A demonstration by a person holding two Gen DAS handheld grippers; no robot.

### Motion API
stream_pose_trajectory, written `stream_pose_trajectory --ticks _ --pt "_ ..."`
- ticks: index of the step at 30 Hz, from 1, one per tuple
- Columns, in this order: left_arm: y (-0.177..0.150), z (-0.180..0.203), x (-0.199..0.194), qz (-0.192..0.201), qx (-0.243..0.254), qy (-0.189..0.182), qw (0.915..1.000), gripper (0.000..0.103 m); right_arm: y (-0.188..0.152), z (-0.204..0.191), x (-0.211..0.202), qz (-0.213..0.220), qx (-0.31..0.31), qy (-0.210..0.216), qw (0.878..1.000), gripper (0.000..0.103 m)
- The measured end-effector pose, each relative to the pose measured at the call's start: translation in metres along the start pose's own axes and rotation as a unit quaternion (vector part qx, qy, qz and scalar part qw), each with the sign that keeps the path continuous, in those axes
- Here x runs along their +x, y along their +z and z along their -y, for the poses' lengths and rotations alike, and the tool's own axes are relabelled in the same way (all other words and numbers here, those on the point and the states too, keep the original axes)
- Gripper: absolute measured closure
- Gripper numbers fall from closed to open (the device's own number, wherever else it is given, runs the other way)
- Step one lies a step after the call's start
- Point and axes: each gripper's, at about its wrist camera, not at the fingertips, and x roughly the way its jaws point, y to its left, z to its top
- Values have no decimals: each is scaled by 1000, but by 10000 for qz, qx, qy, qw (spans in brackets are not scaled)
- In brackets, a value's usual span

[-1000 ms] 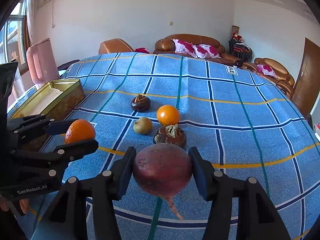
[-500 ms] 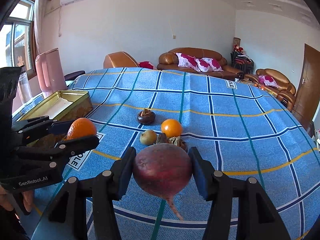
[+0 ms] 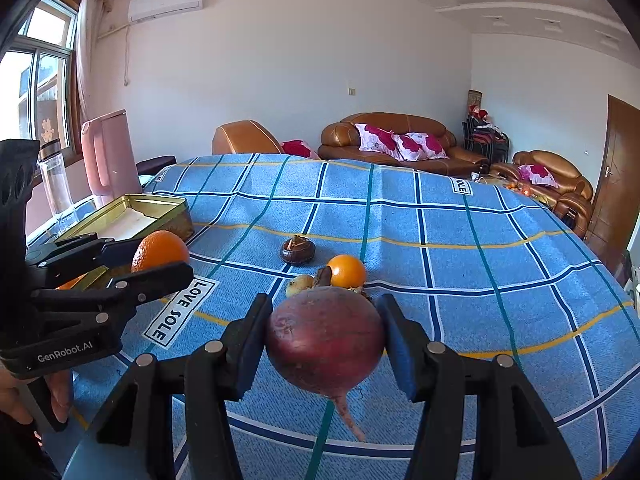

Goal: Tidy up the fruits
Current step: 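Lift the beet and orange and carry both toward the gold tin tray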

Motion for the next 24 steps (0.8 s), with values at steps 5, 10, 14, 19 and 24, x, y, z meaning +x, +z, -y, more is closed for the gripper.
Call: stream_pose_trajectory --ticks 5,10,14,19,24 --pt "0 -1 -4 116 -31 40 9999 54 0 0 -4 120 -14 10 9999 47" --pt "-1 -1 -9 230 -31 74 9997 54 -1 -1 -9 250 -43 40 9997 47" --pt "-1 -1 -12 303 -38 100 9995 54 -1 -2 -12 325 -67 56 9994 47" --pt "-2 -1 -16 409 -41 118 9991 54 -1 -3 -15 399 -104 82 9991 47" --pt "-2 -1 -20 507 -41 142 9986 54 -1 -4 -17 462 -132 75 9988 47"
